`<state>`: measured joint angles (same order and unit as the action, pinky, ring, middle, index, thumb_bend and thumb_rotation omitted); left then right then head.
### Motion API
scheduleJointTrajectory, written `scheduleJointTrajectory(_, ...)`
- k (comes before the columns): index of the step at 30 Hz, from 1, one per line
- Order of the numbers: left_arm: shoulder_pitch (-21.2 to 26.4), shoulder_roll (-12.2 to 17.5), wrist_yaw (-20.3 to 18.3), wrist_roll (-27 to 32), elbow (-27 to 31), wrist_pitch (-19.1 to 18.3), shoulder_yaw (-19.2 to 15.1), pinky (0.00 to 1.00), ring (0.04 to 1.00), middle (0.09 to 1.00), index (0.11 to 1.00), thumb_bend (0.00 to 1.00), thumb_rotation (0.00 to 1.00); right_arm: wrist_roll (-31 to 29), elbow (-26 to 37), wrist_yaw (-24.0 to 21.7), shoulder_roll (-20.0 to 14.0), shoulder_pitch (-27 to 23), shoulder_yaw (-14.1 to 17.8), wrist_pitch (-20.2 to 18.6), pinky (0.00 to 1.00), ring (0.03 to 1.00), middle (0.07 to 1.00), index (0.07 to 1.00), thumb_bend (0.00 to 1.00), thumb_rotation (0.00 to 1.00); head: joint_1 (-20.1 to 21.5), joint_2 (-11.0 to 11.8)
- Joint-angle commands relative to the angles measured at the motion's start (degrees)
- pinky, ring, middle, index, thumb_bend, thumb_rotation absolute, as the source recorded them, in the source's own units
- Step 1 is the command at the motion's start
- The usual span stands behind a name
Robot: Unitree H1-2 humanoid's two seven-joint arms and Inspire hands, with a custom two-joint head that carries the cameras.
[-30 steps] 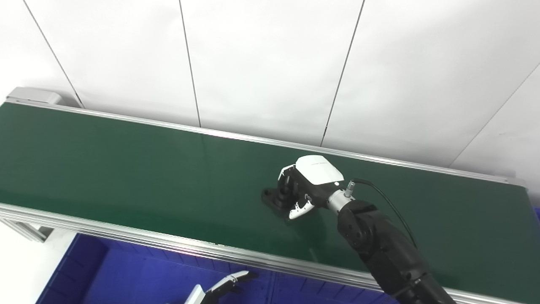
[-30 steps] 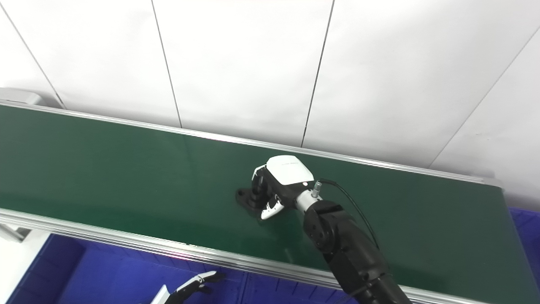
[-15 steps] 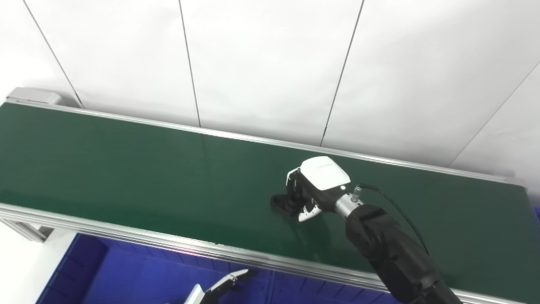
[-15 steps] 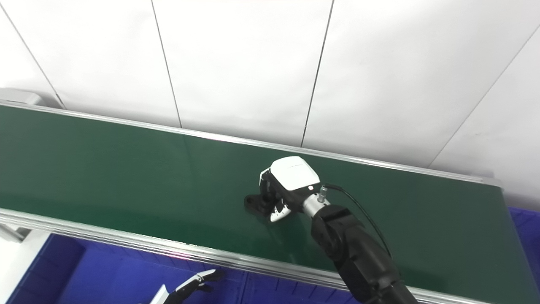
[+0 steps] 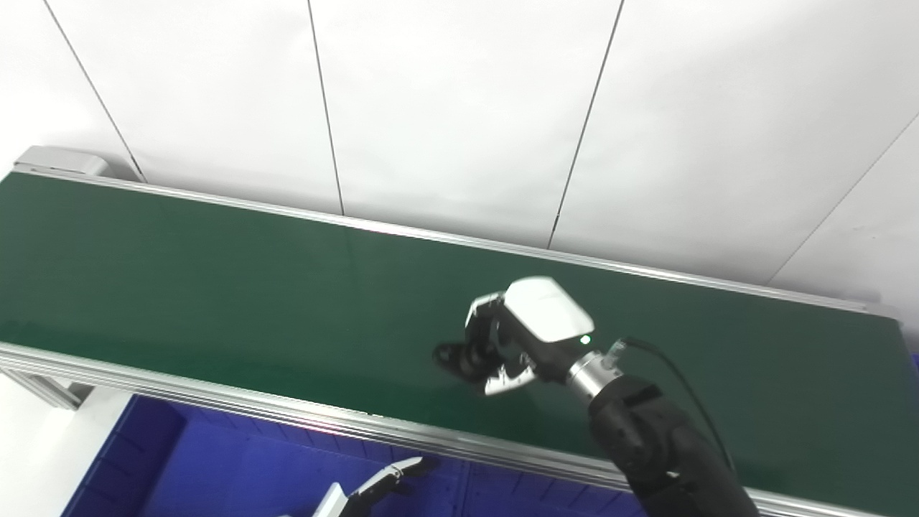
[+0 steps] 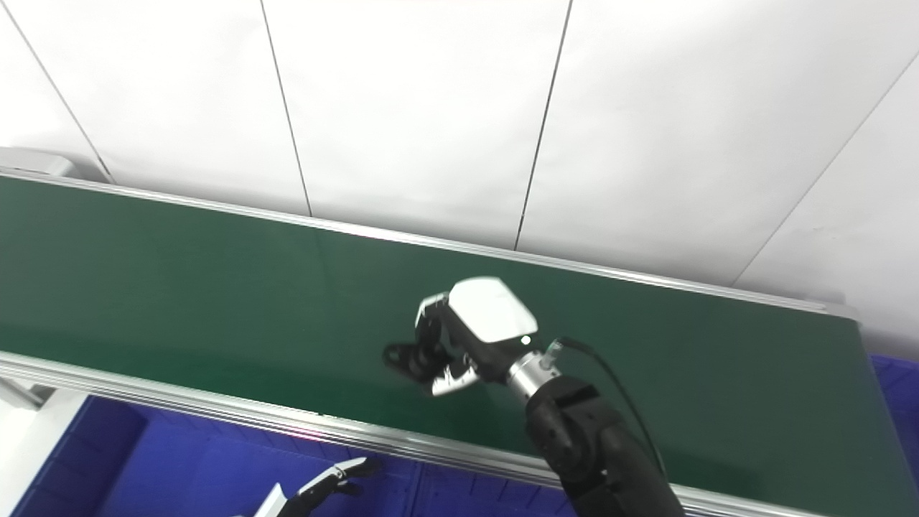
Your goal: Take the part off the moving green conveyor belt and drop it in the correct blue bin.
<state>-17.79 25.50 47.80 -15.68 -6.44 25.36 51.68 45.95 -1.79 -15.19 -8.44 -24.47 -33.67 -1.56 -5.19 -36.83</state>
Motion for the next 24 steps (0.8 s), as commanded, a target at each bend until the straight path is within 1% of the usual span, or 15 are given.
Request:
scheduleJointTrajectory(1,-0.5,1.1,1.3,-1.0,1.9,1.6,0.1,0.72,0.816,0.842,0.816,0.84,0.70,-1.3,5.3,-1.2,0.7,0.5,2.6,-3.4,0.34,0.408,0.540,0.494,0.51,0.00,-0.1,-0.2)
scheduleJointTrajectory(4,-0.6,1.3,1.3,-0.9,2.4,1.6,0.2,0.73,0.818,0.844,0.819,0.84,0.69,-2.5,10.2,-2.7,0.8,3.3,5.0,-5.4,0.34,0.408,0.532,0.500,0.51,0.00,0.0,-0.4)
scheduleJointTrajectory(7,-1.0,1.6,1.3,-1.1,2.8,1.6,-0.2,0.72,0.816,0.844,0.820,0.85,0.70,-2.2,13.9,-4.1,0.3,5.5,6.1,-6.6,0.32,0.399,0.536,0.501,0.51,0.00,0.2,-0.9)
scheduleJointTrajectory(8,-1.2,1.7,1.1,-1.0,3.0,1.6,-0.4,0.72,0.816,0.844,0.821,0.85,0.70,-2.2,15.0,-4.4,0.2,6.4,6.4,-6.9,0.32,0.431,0.525,0.483,0.51,0.00,0.2,-1.0)
scheduleJointTrajectory(11,-1.8,2.1,0.5,-0.7,3.8,1.6,-0.7,0.73,0.823,0.846,0.823,0.85,0.69,-2.3,17.1,-5.3,-0.1,8.6,6.9,-7.0,0.37,0.424,0.545,0.480,0.51,0.00,0.2,-1.6)
scheduleJointTrajectory(12,-1.9,2.3,0.6,-1.1,4.2,1.6,-0.7,0.74,0.824,0.847,0.823,0.84,0.68,-2.4,17.6,-4.8,-0.4,10.0,7.0,-6.1,0.39,0.424,0.548,0.479,0.51,0.00,0.3,-2.1)
scheduleJointTrajectory(13,-2.1,2.5,0.6,-1.3,4.5,1.6,-0.8,0.74,0.826,0.848,0.825,0.84,0.68,-2.5,18.0,-4.4,-0.6,11.0,7.1,-5.4,0.38,0.422,0.551,0.476,0.51,0.00,0.3,-2.2)
scheduleJointTrajectory(14,-2.2,2.7,0.5,-1.3,4.8,1.6,-0.8,0.74,0.826,0.849,0.826,0.83,0.68,-3.0,18.5,-4.0,-0.8,12.6,7.3,-4.9,0.38,0.422,0.553,0.475,0.51,0.00,0.4,-2.6)
scheduleJointTrajectory(15,-2.4,2.8,0.5,-1.3,5.1,1.6,-0.9,0.75,0.829,0.850,0.828,0.83,0.67,-3.3,19.0,-3.7,-0.9,13.7,7.4,-4.6,0.34,0.413,0.553,0.478,0.51,0.00,0.5,-2.9)
scheduleJointTrajectory(16,-2.6,3.1,0.5,-1.2,5.5,1.6,-0.9,0.75,0.830,0.853,0.830,0.82,0.66,-3.6,19.7,-3.7,-0.9,15.2,7.5,-4.7,0.31,0.430,0.539,0.470,0.51,0.00,0.9,-3.6)
scheduleJointTrajectory(18,-3.0,3.6,0.3,-0.9,6.4,1.6,-1.0,0.76,0.831,0.855,0.833,0.82,0.65,-4.1,21.2,-3.6,-1.0,18.1,7.7,-5.2,0.31,0.422,0.544,0.474,0.51,0.00,1.6,-4.7)
scheduleJointTrajectory(19,-3.3,3.8,0.1,-0.7,7.0,1.6,-1.2,0.76,0.831,0.856,0.835,0.82,0.64,-4.3,22.0,-3.3,-1.0,20.0,7.8,-5.1,0.32,0.415,0.546,0.481,0.51,0.00,2.2,-5.7)
scheduleJointTrajectory(21,-3.9,4.0,-0.4,-0.3,7.9,1.6,-1.6,0.77,0.837,0.862,0.840,0.80,0.63,-4.2,23.1,-2.9,-1.0,22.2,7.9,-4.8,0.31,0.405,0.543,0.493,0.51,0.00,3.0,-6.4)
scheduleJointTrajectory(22,-4.1,4.1,-0.6,-0.2,8.2,1.6,-1.8,0.77,0.839,0.865,0.841,0.79,0.62,-4.2,23.7,-2.5,-1.2,23.7,7.9,-4.3,0.29,0.432,0.524,0.480,0.51,0.00,3.2,-6.7)
scheduleJointTrajectory(24,-4.7,4.3,-1.1,-0.3,8.9,1.6,-2.4,0.78,0.847,0.874,0.850,0.79,0.64,-4.3,25.0,-2.4,-1.5,26.8,7.9,-4.4,0.28,0.446,0.522,0.466,0.51,0.00,3.8,-7.7)
